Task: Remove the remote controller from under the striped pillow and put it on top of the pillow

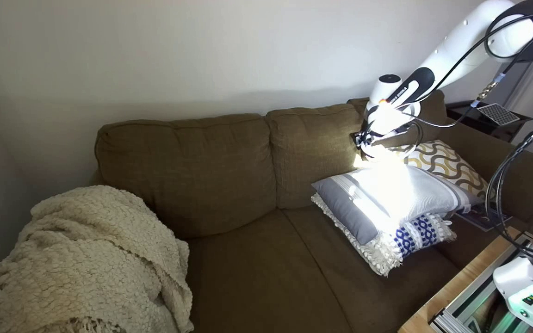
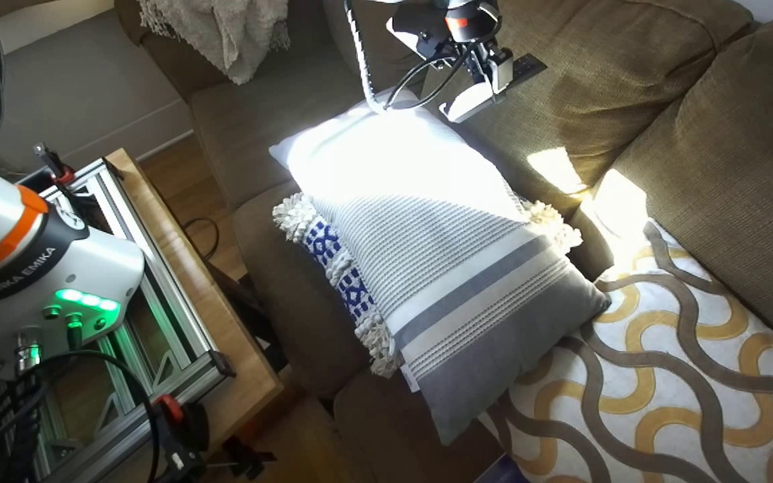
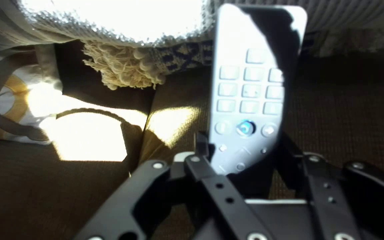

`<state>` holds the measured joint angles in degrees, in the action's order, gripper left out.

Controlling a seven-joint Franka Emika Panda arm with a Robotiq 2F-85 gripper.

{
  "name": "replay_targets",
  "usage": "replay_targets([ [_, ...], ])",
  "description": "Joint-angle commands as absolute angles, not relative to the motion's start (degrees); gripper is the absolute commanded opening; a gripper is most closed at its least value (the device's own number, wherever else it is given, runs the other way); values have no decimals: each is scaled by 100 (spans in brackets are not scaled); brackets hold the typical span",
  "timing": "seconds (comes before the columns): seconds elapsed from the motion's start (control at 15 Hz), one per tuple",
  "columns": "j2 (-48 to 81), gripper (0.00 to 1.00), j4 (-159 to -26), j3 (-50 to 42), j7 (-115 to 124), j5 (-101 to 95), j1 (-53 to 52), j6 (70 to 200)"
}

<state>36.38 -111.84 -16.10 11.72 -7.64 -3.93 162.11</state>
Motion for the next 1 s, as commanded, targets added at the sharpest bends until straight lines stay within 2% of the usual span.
replay_targets([
  [0.0,3436,26,-11368,-537,235,-247,456,15808],
  [0.93,3444,26,-11165,-474,153,-370,272,13082],
])
